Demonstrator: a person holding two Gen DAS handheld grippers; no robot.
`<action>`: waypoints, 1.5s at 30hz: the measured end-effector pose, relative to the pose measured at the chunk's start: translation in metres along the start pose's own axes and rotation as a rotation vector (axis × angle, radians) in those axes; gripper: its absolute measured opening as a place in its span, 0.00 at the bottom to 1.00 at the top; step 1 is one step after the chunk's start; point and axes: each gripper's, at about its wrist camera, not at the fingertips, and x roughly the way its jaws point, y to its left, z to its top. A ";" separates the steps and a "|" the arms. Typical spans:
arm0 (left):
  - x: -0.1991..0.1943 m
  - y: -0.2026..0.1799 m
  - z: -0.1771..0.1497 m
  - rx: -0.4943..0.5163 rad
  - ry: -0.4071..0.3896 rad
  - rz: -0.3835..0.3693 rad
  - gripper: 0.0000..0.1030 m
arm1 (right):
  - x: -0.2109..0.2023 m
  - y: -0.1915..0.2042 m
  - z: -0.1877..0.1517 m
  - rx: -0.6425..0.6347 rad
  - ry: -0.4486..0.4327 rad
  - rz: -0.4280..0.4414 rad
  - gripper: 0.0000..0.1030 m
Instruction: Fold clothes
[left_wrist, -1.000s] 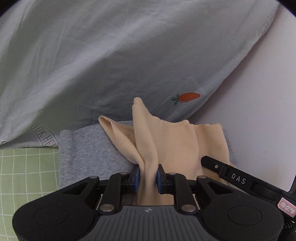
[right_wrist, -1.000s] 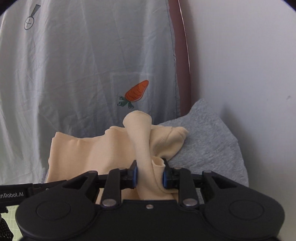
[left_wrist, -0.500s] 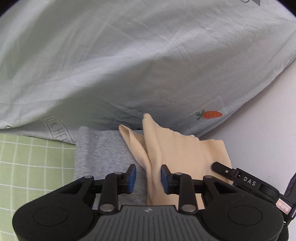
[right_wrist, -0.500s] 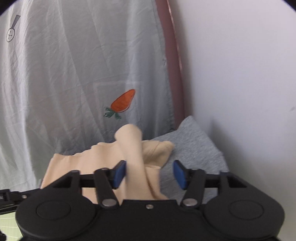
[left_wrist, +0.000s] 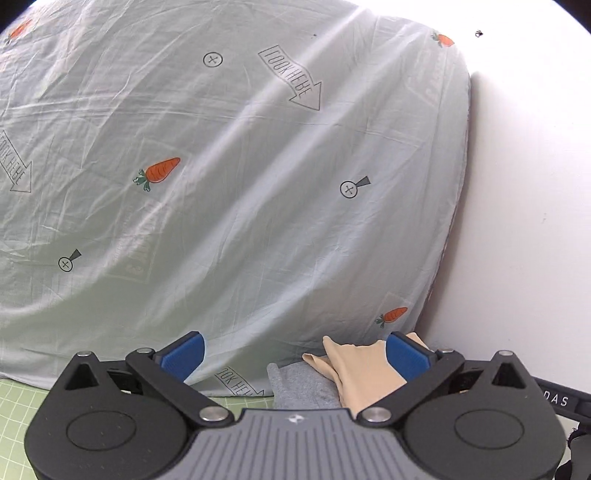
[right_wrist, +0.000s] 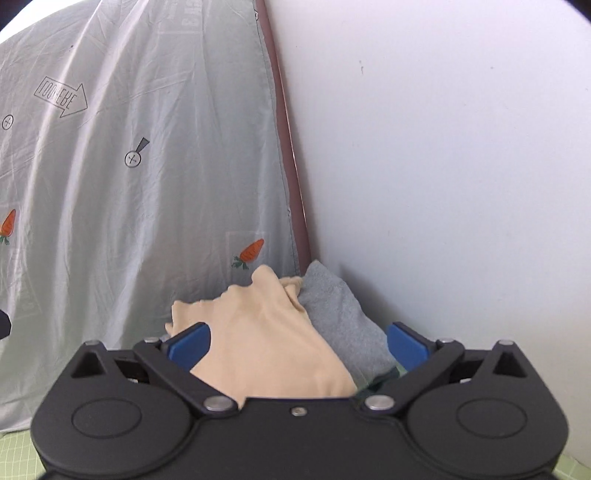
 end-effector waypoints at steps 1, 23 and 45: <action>-0.013 0.003 -0.004 -0.002 0.015 -0.016 1.00 | -0.012 0.000 -0.007 0.000 0.034 0.000 1.00; -0.124 0.026 -0.105 0.084 0.422 -0.085 1.00 | -0.157 0.013 -0.127 -0.145 0.288 -0.076 1.00; -0.139 0.019 -0.105 0.142 0.406 -0.116 1.00 | -0.173 0.017 -0.128 -0.151 0.252 -0.082 1.00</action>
